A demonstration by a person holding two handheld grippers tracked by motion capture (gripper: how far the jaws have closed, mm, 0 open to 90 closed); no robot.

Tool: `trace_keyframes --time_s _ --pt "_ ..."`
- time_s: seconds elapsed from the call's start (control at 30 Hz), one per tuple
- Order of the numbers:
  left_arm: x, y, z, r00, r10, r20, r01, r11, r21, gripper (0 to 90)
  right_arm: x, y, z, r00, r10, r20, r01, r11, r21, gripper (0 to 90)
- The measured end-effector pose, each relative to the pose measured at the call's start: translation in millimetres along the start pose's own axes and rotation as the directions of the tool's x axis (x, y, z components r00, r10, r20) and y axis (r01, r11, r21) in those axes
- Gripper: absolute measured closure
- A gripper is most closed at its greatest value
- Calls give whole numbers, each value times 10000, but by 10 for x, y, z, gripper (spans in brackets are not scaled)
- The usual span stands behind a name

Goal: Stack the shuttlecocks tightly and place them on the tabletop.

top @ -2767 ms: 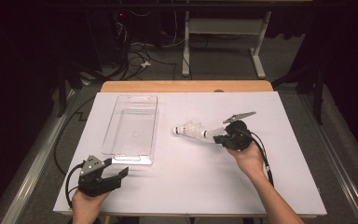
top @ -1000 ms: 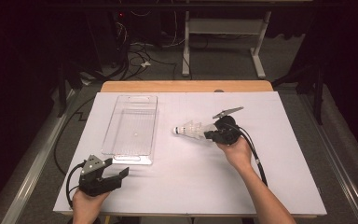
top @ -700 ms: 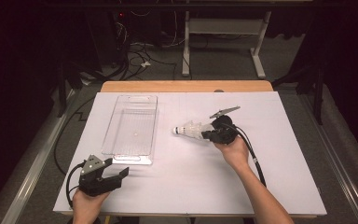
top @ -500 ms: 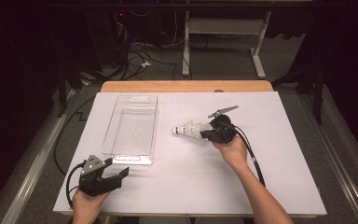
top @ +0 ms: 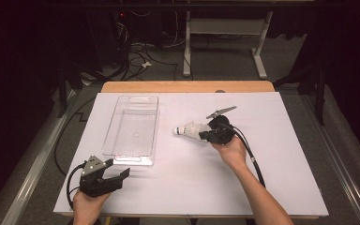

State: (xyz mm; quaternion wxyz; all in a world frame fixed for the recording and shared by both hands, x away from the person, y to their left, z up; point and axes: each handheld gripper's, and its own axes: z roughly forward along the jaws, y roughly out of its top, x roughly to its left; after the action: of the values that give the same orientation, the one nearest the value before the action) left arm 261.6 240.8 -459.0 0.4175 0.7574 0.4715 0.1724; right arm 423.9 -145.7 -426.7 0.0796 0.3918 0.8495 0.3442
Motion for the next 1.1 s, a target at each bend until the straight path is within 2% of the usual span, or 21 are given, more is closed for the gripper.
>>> trace_keyframes --time_s 0.53,0.77,1.1 --pt "-8 -1 -4 10000 48 -17 -48 10000 -11 266 8 1 30 9999 -111 -73 110 9998 -189 900" --pt "-7 -1 -6 10000 35 -28 -35 10000 -35 266 19 -10 68 9999 -114 13 114 9999 -19 883" --pt "-2 -2 -9 10000 16 -9 -16 10000 -54 266 15 -26 87 9995 111 308 -114 9999 103 770"
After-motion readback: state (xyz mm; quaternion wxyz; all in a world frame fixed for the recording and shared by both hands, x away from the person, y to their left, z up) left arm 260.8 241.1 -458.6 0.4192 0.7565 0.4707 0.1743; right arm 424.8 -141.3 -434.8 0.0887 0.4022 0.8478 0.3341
